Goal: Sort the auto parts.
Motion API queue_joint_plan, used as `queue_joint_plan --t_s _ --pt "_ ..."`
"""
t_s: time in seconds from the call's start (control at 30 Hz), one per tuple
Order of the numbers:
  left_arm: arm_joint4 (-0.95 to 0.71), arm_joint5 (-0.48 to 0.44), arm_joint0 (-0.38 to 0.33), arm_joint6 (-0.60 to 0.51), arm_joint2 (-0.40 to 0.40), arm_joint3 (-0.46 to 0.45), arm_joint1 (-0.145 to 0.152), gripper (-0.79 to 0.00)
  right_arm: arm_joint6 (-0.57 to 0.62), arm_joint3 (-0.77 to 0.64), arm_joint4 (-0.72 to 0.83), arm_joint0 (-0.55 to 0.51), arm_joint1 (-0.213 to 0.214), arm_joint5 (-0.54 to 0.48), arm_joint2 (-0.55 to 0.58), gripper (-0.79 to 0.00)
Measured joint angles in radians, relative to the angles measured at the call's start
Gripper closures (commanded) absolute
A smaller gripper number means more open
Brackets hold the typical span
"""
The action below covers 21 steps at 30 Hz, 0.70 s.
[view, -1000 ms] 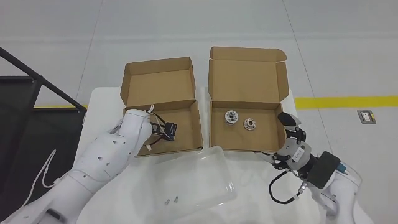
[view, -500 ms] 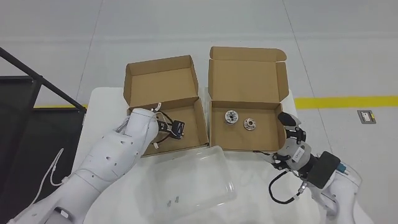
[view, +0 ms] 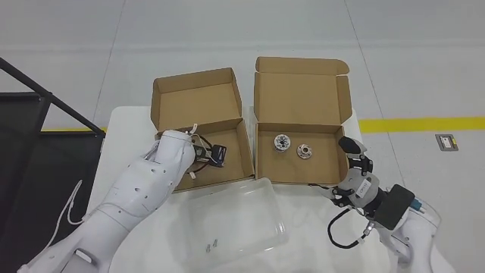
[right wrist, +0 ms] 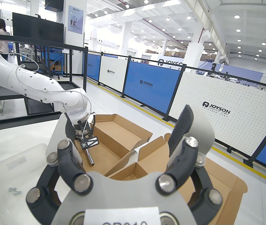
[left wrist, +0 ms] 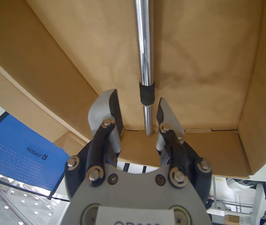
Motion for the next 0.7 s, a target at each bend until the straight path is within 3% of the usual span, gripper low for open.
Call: queue_joint_plan --t_s 0.17,0.27,0.5,0.7 --pt "-0.009 -0.006 0.045 -0.054 -0.075 -0.117 0.017 -0.739 0.0 0.0 0.0 0.0 0.0 0.0 0.0 -0.785" --pt "-0.03 -0.029 0.102 -0.093 -0.155 -0.253 0.041 -0.751 0.0 0.0 0.0 0.0 0.0 0.0 0.0 -0.785" --pt "-0.104 -0.083 0.345 -0.257 -0.364 -0.699 0.113 -0.785 0.0 0.0 0.0 0.0 0.0 0.0 0.0 -0.785" --pt "-0.129 -0.082 0.552 -0.307 -0.401 -1.013 0.168 -0.785 0.0 0.0 0.0 0.0 0.0 0.0 0.0 -0.785"
